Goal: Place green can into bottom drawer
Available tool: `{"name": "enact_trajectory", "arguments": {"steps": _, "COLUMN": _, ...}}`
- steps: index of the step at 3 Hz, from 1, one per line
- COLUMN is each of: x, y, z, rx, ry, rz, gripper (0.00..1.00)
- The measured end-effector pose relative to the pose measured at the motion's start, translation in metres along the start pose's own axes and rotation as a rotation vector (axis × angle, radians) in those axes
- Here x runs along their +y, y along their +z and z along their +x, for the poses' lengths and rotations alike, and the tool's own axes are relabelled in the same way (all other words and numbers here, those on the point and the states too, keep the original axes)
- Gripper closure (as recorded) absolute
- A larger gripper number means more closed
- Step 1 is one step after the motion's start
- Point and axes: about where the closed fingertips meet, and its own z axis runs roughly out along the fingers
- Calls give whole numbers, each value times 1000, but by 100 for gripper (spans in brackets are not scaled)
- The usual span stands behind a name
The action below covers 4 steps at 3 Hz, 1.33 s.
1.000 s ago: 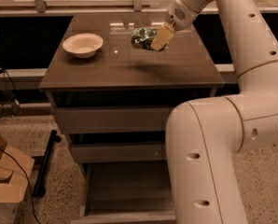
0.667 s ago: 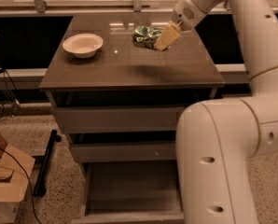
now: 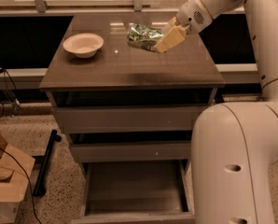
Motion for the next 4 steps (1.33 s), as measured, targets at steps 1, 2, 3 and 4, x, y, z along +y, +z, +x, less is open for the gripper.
{"name": "enact_trajectory", "arguments": {"steps": 1, "x": 20, "y": 1, "z": 11, "rx": 12, "ry": -18, "rz": -50, "gripper": 100}}
{"name": "enact_trajectory", "arguments": {"steps": 2, "x": 42, "y": 5, "z": 21, "rx": 53, "ry": -37, "rz": -62, "gripper": 100}}
{"name": "enact_trajectory", "arguments": {"steps": 3, "x": 66, "y": -8, "z": 19, "rx": 61, "ry": -100, "rz": 21, "gripper": 100}}
{"name": "enact_trajectory", "arguments": {"steps": 4, "x": 88, "y": -6, "z": 28, "rx": 26, "ry": -102, "rz": 119, "gripper": 100}}
